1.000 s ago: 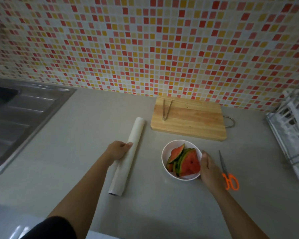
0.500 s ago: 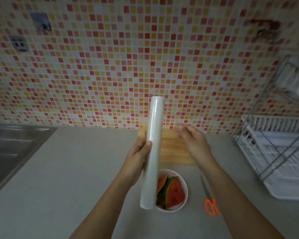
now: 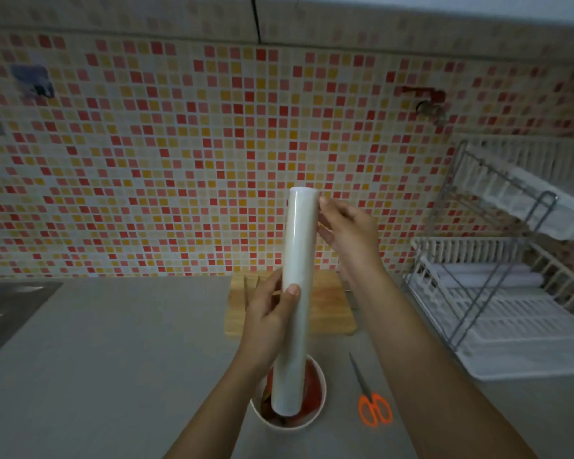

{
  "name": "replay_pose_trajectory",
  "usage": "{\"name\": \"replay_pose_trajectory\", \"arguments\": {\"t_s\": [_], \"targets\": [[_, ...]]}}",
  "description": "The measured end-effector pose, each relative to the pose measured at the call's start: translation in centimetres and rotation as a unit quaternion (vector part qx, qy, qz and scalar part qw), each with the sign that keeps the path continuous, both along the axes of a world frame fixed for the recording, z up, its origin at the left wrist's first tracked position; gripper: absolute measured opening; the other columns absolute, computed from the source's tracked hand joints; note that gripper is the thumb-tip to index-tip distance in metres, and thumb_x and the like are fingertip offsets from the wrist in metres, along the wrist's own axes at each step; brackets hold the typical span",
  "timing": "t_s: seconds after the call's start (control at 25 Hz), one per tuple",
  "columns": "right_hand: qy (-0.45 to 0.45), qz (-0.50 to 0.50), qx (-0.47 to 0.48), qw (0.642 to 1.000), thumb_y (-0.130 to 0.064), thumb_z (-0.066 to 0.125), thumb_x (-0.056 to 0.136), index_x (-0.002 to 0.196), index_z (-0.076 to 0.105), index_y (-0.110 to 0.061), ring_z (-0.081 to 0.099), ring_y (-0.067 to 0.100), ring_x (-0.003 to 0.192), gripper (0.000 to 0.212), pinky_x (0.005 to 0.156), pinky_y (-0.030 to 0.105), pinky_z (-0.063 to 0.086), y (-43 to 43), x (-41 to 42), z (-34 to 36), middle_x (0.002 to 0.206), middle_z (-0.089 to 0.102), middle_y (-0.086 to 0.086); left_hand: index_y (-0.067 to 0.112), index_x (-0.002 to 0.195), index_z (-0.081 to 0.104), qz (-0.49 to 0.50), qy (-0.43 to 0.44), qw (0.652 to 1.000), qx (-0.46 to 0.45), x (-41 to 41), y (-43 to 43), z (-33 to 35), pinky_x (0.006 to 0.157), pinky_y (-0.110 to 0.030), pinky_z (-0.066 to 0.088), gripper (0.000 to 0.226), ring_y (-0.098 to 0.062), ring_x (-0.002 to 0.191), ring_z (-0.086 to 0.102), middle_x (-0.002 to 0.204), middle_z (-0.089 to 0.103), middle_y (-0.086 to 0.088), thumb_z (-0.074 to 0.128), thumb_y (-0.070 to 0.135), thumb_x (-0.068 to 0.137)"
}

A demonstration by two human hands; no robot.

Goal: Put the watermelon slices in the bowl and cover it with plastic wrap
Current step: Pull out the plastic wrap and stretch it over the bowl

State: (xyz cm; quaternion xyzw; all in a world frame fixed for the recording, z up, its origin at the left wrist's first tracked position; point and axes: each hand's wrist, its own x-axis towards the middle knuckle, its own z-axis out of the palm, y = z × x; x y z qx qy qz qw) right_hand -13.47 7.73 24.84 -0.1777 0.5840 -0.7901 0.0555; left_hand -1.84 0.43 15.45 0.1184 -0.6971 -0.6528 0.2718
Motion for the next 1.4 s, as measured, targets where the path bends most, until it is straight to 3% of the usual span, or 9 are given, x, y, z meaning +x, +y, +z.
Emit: {"name": "replay_pose_trajectory", "arguments": {"t_s": [0.2, 0.36, 0.56, 0.76, 0.96, 1.12, 1.2, 1.28, 1.4], "targets": [[0.029, -0.074, -0.003, 0.997, -0.029, 0.06, 0.087, 0.092, 0.066, -0.013, 0.063, 0.007, 0.07, 0.018, 0.065, 0.018, 0.052, 1.0, 0.0, 0.8, 0.075, 0.065, -0.004, 0.037, 0.123, 0.055, 0.008, 0.006, 1.0, -0.006, 0.5, 0.6, 0.2, 0.088, -0.043, 0.055, 0.041, -0.014, 0.103, 0.063, 0.122, 0.059, 0.001, 0.053, 0.047, 0.083], [0.011, 0.021, 0.001, 1.0, -0.04, 0.06, 0.083, 0.104, 0.057, -0.025, 0.067, 0.005, 0.079, 0.026, 0.065, 0.019, 0.054, 2.1, 0.9, 0.0, 0.093, 0.066, -0.006, 0.052, 0.117, 0.05, 0.015, 0.02, 1.0, -0.009, 0.6, 0.5, 1.0, 0.094, -0.045, 0.051, 0.034, -0.015, 0.112, 0.057, 0.126, 0.055, 0.005, 0.052, 0.05, 0.083], [0.111, -0.054, 0.09, 0.988, -0.026, 0.064, 0.085, 0.085, 0.064, -0.026, 0.067, 0.013, 0.077, 0.001, 0.069, 0.022, 0.056, 2.4, 1.1, -0.4, 0.082, 0.067, -0.003, 0.04, 0.125, 0.053, 0.012, 0.018, 0.999, -0.032, 0.5, 0.3, 1.6, 0.093, -0.049, 0.051, 0.042, -0.019, 0.112, 0.057, 0.123, 0.057, 0.002, 0.051, 0.051, 0.085], [0.095, 0.009, 0.09, 0.991, -0.054, 0.065, 0.072, 0.088, 0.061, -0.038, 0.067, 0.006, 0.083, 0.024, 0.07, 0.021, 0.056, 3.4, 1.5, -2.5, 0.093, 0.068, -0.008, 0.038, 0.126, 0.052, 0.01, 0.035, 0.999, -0.029, 0.2, 0.2, 2.2, 0.09, -0.043, 0.054, 0.041, -0.013, 0.107, 0.06, 0.123, 0.059, 0.004, 0.051, 0.046, 0.086], [0.157, -0.006, 0.167, 0.973, -0.03, 0.068, 0.08, 0.072, 0.064, -0.03, 0.067, 0.008, 0.069, 0.01, 0.072, 0.029, 0.056, 3.6, 1.2, -3.5, 0.068, 0.069, -0.007, 0.028, 0.13, 0.053, -0.001, 0.049, 0.999, -0.008, 0.0, 0.2, 2.6, 0.083, -0.032, 0.055, 0.048, -0.013, 0.102, 0.062, 0.123, 0.06, 0.002, 0.052, 0.045, 0.085], [0.107, 0.048, 0.114, 0.987, -0.045, 0.066, 0.075, 0.082, 0.062, -0.033, 0.068, 0.006, 0.071, 0.015, 0.068, 0.023, 0.057, 4.4, 1.6, -4.7, 0.083, 0.067, -0.007, 0.027, 0.126, 0.056, 0.008, 0.052, 0.999, -0.012, -0.3, 0.0, 3.2, 0.078, -0.031, 0.055, 0.043, -0.007, 0.095, 0.064, 0.115, 0.062, 0.004, 0.051, 0.045, 0.086], [0.112, 0.116, 0.164, 0.973, -0.037, 0.069, 0.076, 0.08, 0.065, -0.03, 0.069, 0.009, 0.072, 0.009, 0.069, 0.025, 0.058, 4.7, 2.3, -5.7, 0.079, 0.068, -0.006, 0.027, 0.123, 0.057, 0.007, 0.062, 0.998, -0.006, -0.5, -0.4, 3.5, 0.08, -0.034, 0.055, 0.04, -0.01, 0.095, 0.064, 0.111, 0.064, 0.004, 0.052, 0.044, 0.087], [0.156, 0.096, 0.208, 0.961, -0.024, 0.068, 0.08, 0.075, 0.067, -0.027, 0.067, 0.008, 0.071, 0.006, 0.073, 0.026, 0.056, 4.8, 2.2, -6.2, 0.073, 0.068, -0.006, 0.028, 0.125, 0.056, 0.003, 0.058, 0.998, -0.008, -0.6, -0.8, 3.7, 0.086, -0.04, 0.055, 0.039, -0.013, 0.1, 0.063, 0.112, 0.063, 0.006, 0.052, 0.043, 0.089], [0.129, 0.057, 0.186, 0.972, -0.034, 0.069, 0.078, 0.083, 0.066, -0.025, 0.068, 0.009, 0.073, 0.011, 0.078, 0.029, 0.055, 5.0, 1.8, -6.6, 0.082, 0.07, -0.001, 0.025, 0.128, 0.054, 0.004, 0.064, 0.998, -0.007, -0.8, -1.0, 4.0, 0.081, -0.034, 0.055, 0.037, -0.007, 0.096, 0.063, 0.109, 0.064, 0.012, 0.052, 0.038, 0.093]]}}
